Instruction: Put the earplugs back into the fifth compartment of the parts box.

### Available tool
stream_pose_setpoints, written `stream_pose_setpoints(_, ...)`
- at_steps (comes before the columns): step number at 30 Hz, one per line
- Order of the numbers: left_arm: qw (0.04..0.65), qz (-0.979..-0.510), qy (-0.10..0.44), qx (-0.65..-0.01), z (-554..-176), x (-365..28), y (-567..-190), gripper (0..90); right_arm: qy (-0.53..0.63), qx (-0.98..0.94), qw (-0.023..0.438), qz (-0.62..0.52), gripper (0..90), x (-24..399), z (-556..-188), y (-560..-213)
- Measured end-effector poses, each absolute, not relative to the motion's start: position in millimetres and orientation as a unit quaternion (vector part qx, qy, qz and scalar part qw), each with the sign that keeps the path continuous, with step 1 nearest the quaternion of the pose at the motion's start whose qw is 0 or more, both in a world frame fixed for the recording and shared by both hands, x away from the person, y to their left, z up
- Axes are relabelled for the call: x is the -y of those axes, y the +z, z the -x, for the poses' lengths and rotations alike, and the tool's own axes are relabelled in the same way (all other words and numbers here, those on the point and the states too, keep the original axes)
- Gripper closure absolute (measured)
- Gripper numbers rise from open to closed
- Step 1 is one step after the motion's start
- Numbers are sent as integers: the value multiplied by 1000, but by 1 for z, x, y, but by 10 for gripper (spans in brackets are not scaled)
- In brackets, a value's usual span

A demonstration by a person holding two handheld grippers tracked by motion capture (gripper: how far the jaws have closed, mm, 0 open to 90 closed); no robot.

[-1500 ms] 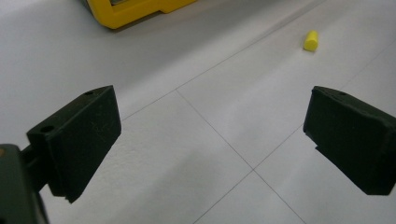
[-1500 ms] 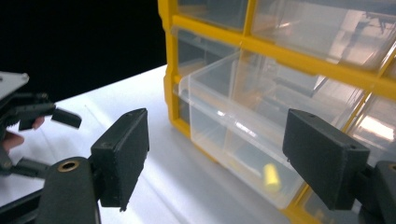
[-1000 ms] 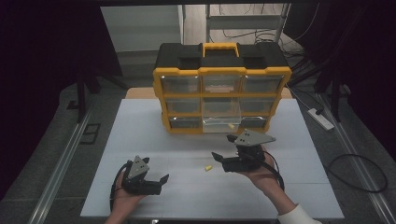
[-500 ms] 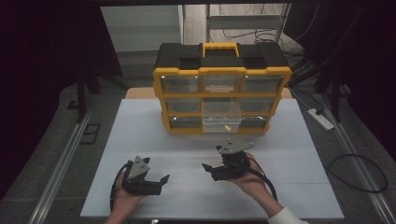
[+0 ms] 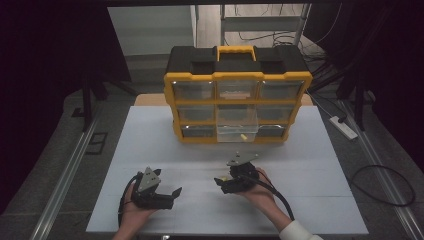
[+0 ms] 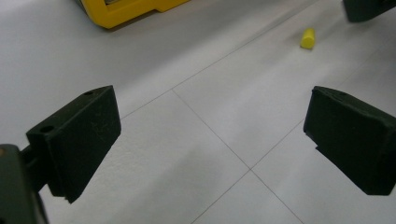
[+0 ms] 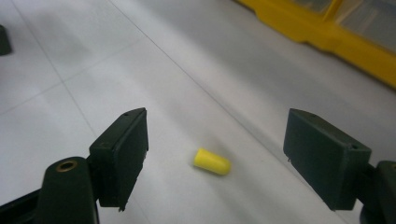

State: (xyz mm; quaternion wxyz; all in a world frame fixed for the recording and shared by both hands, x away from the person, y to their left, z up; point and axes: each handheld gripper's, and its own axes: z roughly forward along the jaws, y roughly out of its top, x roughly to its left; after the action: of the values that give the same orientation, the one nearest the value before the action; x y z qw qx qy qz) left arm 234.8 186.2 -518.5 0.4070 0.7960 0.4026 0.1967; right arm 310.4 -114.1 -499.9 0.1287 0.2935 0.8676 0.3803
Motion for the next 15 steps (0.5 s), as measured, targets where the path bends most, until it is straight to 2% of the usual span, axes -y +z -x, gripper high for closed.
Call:
stream_pose_setpoints(10,406,-798,193,-400,-235,-186,-519,35,353,-870,125,-320,236,108,-316,-520)
stream_pose_setpoints(15,404,-801,195,-397,-235,-186,-519,36,349,-871,118,-326,272,108,-315,-526)
